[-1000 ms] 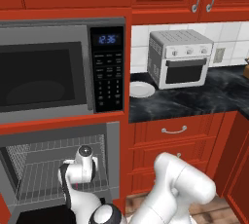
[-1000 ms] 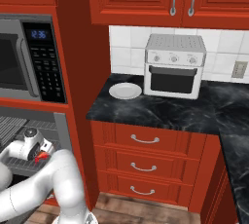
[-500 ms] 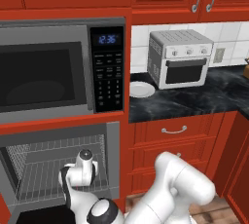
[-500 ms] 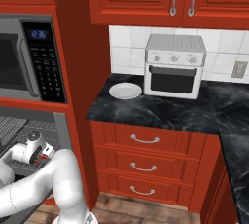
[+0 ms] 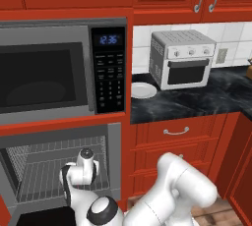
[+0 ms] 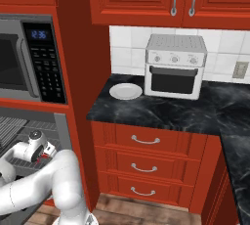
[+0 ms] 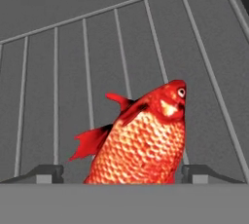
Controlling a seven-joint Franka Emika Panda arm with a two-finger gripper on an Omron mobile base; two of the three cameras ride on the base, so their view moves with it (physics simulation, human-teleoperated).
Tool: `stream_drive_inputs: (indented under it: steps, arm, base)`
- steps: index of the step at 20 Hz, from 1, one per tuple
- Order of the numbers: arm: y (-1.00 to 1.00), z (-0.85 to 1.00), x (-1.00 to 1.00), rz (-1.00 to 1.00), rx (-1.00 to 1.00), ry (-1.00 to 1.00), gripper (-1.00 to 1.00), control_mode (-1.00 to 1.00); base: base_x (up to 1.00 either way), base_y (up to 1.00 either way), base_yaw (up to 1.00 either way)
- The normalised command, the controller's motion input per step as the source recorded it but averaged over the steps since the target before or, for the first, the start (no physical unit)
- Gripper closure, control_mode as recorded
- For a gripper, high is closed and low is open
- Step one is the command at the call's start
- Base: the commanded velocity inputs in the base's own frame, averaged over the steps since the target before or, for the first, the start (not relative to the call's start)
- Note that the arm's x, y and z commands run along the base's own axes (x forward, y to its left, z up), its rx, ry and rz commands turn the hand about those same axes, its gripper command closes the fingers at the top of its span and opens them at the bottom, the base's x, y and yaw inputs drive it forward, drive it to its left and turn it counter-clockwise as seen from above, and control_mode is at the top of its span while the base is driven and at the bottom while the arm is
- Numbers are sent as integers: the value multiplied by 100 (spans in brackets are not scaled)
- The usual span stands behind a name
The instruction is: Take the fish from the oven and place it on the plate on the counter.
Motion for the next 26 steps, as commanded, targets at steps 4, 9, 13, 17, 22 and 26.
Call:
stream_drive_inputs:
  steps: [4, 9, 13, 17, 22, 26]
  arm:
    - [0, -54, 0, -2, -12, -1, -100, -100]
    - [-1, -14, -11, 0, -1, -1, 100, -100]
    - [0, -10, -15, 0, 0, 0, 100, -100]
    - [0, -12, -19, 0, 0, 0, 100, -100]
    - [0, -11, -11, 0, 0, 0, 100, -100]
    - [-5, 29, -49, 2, 0, 0, 100, -100]
  base:
    - [0, 0, 0]
    - [0, 0, 0]
    - [0, 0, 0]
    - [0, 0, 0]
    - [0, 0, 0]
    - [0, 0, 0]
